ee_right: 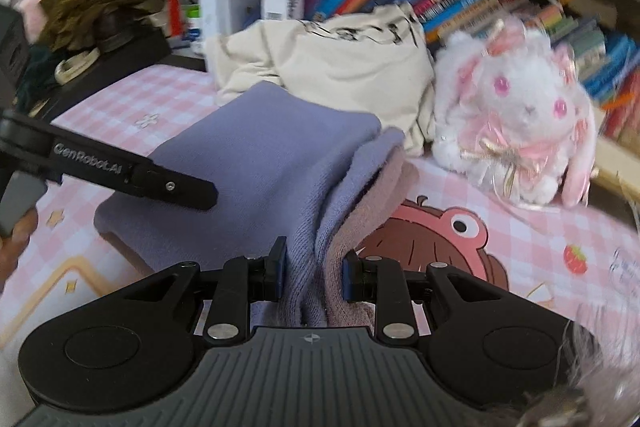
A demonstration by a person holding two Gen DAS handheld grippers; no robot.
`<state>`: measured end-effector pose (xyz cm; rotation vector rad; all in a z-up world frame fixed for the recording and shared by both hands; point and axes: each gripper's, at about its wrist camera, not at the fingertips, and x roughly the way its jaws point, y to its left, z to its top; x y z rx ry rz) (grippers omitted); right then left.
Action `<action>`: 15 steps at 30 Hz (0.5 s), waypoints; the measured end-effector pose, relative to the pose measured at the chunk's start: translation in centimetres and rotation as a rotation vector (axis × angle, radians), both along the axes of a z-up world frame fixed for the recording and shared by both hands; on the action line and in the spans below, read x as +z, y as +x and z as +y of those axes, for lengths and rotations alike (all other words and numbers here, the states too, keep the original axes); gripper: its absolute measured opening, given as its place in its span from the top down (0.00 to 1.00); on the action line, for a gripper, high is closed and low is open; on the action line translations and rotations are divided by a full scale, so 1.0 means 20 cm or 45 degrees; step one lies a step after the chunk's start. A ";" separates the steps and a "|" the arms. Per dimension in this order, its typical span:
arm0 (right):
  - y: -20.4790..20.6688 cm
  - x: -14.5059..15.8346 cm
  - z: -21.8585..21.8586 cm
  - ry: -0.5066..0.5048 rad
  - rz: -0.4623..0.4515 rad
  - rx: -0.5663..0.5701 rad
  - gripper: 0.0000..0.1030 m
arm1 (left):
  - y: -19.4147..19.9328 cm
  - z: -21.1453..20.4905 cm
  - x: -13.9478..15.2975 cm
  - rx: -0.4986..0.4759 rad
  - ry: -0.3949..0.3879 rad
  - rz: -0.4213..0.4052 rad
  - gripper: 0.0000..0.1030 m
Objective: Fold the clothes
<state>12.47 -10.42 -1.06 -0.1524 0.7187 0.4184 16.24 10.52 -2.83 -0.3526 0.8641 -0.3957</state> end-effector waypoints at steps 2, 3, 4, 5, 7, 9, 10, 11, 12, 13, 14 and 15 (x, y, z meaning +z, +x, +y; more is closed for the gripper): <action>0.05 -0.02 -0.02 0.049 0.041 -0.041 0.76 | 0.04 0.01 -0.01 0.021 -0.013 0.018 0.52; 0.07 -0.02 -0.03 0.074 0.062 -0.061 0.75 | 0.06 0.01 -0.02 0.025 -0.013 0.024 0.52; 0.09 -0.03 -0.04 0.099 0.083 -0.081 0.75 | 0.07 0.01 -0.02 0.029 -0.011 0.029 0.51; 0.11 -0.04 -0.05 0.123 0.103 -0.102 0.74 | 0.09 0.01 -0.02 0.029 -0.004 0.031 0.51; 0.15 -0.05 -0.05 0.153 0.131 -0.136 0.74 | 0.12 0.00 -0.02 0.029 0.013 0.031 0.51; 0.17 -0.06 -0.05 0.176 0.153 -0.165 0.73 | 0.14 0.00 -0.02 0.030 0.026 0.035 0.50; 0.18 -0.07 -0.06 0.187 0.165 -0.178 0.72 | 0.15 0.00 -0.02 0.033 0.025 0.041 0.50; 0.18 -0.07 -0.06 0.200 0.177 -0.192 0.71 | 0.15 0.00 -0.03 0.036 0.023 0.045 0.49; 0.19 -0.08 -0.07 0.222 0.187 -0.205 0.70 | 0.15 0.01 -0.03 0.039 0.021 0.047 0.47; 0.19 -0.08 -0.08 0.245 0.198 -0.218 0.69 | 0.15 0.01 -0.04 0.041 0.018 0.050 0.47; 0.19 -0.09 -0.09 0.267 0.209 -0.231 0.68 | 0.15 0.01 -0.04 0.046 0.020 0.053 0.45; 0.19 -0.10 -0.11 0.289 0.219 -0.244 0.66 | 0.15 0.01 -0.04 0.051 0.022 0.056 0.45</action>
